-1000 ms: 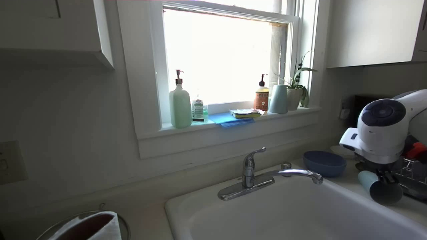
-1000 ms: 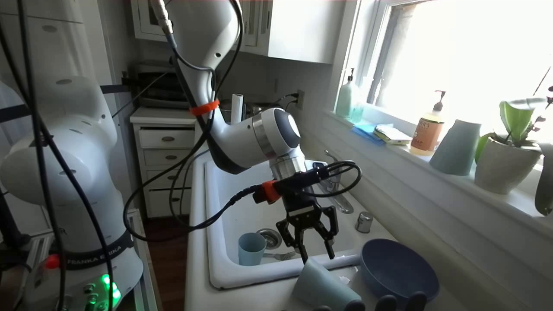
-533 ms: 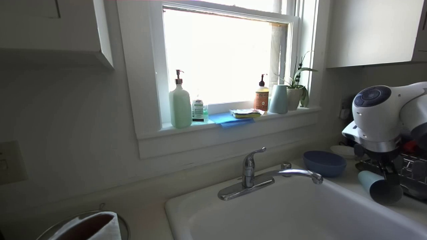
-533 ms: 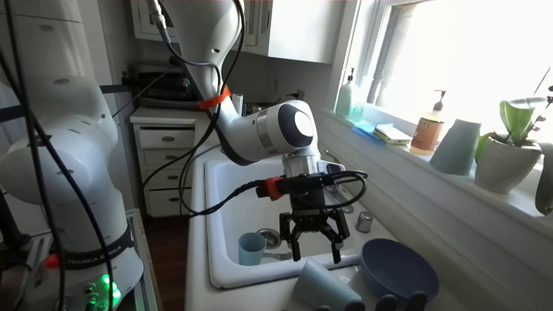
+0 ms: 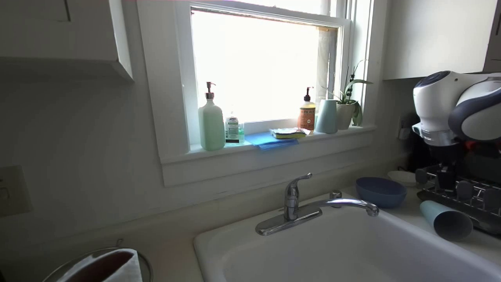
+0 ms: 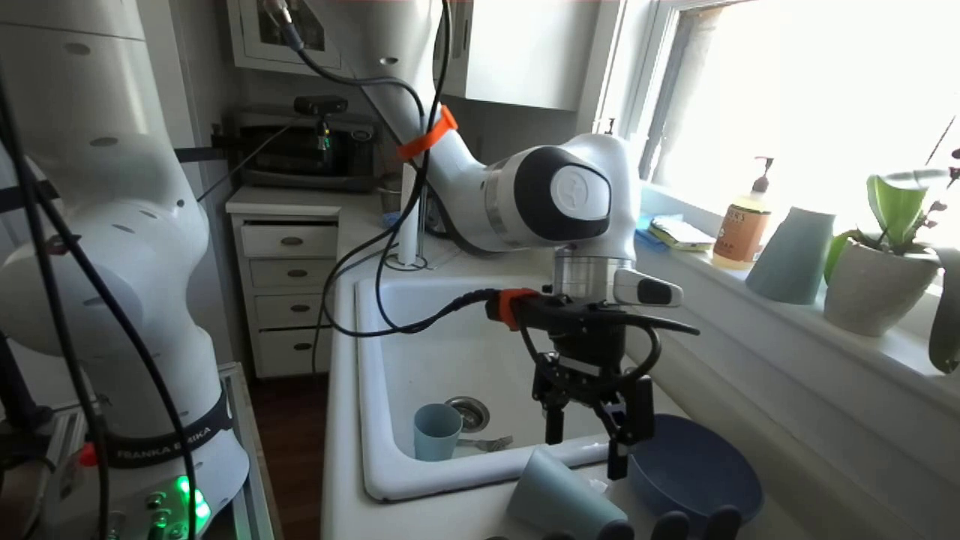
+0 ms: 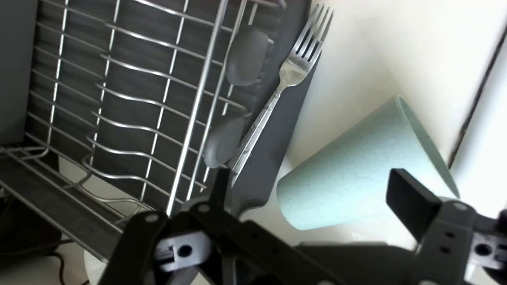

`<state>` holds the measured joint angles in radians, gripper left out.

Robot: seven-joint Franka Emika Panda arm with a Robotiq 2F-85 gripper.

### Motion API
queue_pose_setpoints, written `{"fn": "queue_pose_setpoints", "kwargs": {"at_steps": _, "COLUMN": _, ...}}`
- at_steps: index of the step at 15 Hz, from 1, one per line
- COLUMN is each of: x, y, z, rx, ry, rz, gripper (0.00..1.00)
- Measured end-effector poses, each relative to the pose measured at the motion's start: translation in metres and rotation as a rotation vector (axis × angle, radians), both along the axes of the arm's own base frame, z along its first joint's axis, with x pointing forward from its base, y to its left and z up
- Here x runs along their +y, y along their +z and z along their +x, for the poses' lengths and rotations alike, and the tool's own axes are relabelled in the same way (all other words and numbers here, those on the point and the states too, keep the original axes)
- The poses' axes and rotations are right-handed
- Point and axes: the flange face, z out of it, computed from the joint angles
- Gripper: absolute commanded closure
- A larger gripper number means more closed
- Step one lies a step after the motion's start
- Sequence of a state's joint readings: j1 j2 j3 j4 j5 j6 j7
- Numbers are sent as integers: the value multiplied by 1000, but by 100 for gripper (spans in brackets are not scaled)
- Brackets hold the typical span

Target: Put the grey cup on the window edge

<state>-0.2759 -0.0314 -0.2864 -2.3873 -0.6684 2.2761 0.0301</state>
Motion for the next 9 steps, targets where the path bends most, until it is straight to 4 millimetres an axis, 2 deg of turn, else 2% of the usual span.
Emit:
{"fn": "queue_pose_setpoints", "kwargs": {"at_steps": 2, "x": -17, "y": 7, "z": 1, "rx": -43, "ry": -94, "rz": 32, "gripper": 0}}
{"fn": "queue_pose_setpoints", "kwargs": {"at_steps": 5, "x": -38, "y": 5, "z": 5, "rx": -96, "ry": -235, "rz": 85, "gripper": 0}}
{"fn": "queue_pose_setpoints", "kwargs": {"at_steps": 9, "x": -47, "y": -8, "z": 16, "rx": -144, "ry": -412, "rz": 187, "gripper": 0}}
